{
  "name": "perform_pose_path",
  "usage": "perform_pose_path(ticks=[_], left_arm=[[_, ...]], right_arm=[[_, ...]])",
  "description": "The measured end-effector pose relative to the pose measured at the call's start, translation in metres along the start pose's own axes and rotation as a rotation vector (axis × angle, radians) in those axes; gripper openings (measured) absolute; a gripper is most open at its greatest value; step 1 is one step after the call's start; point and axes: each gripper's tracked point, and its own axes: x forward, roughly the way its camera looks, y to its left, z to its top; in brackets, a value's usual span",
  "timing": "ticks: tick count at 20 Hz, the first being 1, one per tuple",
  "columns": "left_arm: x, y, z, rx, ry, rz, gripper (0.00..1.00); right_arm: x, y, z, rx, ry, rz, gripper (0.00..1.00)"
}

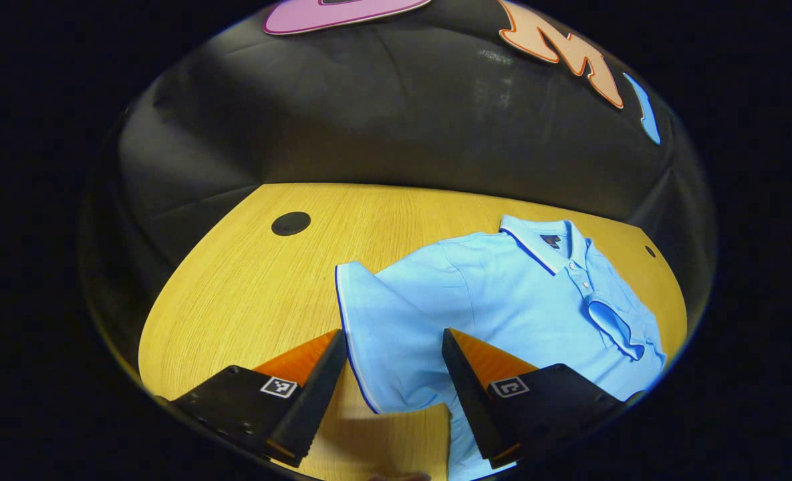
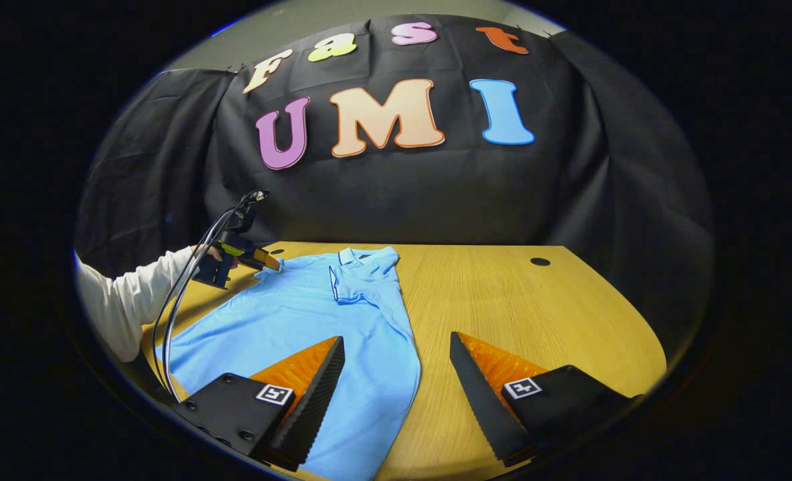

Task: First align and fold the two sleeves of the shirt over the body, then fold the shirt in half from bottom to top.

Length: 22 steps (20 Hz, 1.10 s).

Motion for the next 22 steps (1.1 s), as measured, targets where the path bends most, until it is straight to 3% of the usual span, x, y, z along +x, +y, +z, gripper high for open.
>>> perform_pose_path(ticks=[7, 10, 12, 13, 16, 19, 22], left_arm=[[0.001, 0.004, -0.004, 0.007, 0.017, 0.044, 0.82], [0.002, 0.005, -0.003, -0.007, 0.0, 0.042, 0.68], [0.0, 0.002, -0.002, -0.031, -0.018, 0.052, 0.51], [-0.002, -0.001, -0.002, -0.036, -0.02, 0.046, 0.48], [-0.002, -0.012, -0.002, -0.024, -0.009, 0.014, 0.22], [-0.001, -0.015, 0.001, -0.04, -0.018, 0.016, 0.05], [-0.001, -0.022, 0.001, -0.059, -0.026, 0.001, 0.0]], right_arm=[[0.005, -0.01, -0.003, 0.08, -0.009, 0.0, 0.98], [0.005, -0.015, -0.003, 0.096, -0.021, -0.009, 0.98], [0.006, -0.017, -0.003, 0.104, -0.026, -0.011, 0.98], [0.006, -0.018, -0.004, 0.103, -0.025, -0.014, 0.98], [0.006, -0.017, -0.01, 0.079, -0.017, -0.023, 0.98], [0.006, -0.012, -0.014, 0.068, -0.005, -0.022, 0.98], [0.006, -0.013, -0.018, 0.074, 0.004, -0.016, 0.98]])
